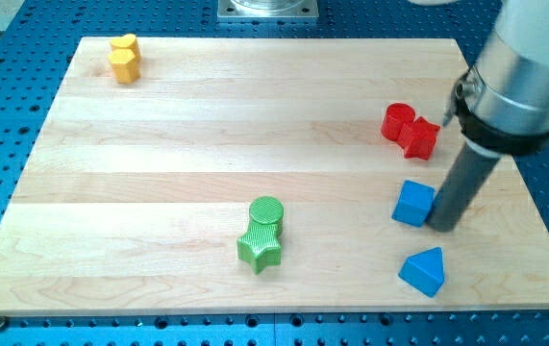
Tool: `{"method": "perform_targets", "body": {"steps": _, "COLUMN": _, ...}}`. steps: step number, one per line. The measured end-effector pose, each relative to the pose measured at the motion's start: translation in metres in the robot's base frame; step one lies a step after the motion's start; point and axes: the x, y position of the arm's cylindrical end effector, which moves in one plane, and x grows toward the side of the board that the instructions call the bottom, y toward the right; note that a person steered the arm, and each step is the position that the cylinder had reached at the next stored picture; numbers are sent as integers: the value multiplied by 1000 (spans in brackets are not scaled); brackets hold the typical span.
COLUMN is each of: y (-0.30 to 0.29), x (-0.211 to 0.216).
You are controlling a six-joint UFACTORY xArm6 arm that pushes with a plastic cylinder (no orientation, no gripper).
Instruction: Place the cube at the center of the board
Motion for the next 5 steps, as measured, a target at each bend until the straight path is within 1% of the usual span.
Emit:
{"method": "perform_targets", "body": {"steps": 1, "y": -43, "x": -26}}
{"method": "perform_targets", "body": {"steps": 2, "y": -94, "x": -35}}
{"method": "perform_targets", "body": {"steps": 3, "y": -94, "x": -16}}
{"method": "perform_targets", "body": {"steps": 4, "y": -122, "x": -4}}
{"method": "perform_targets", "body": {"steps": 5, "y": -167, "x": -25}}
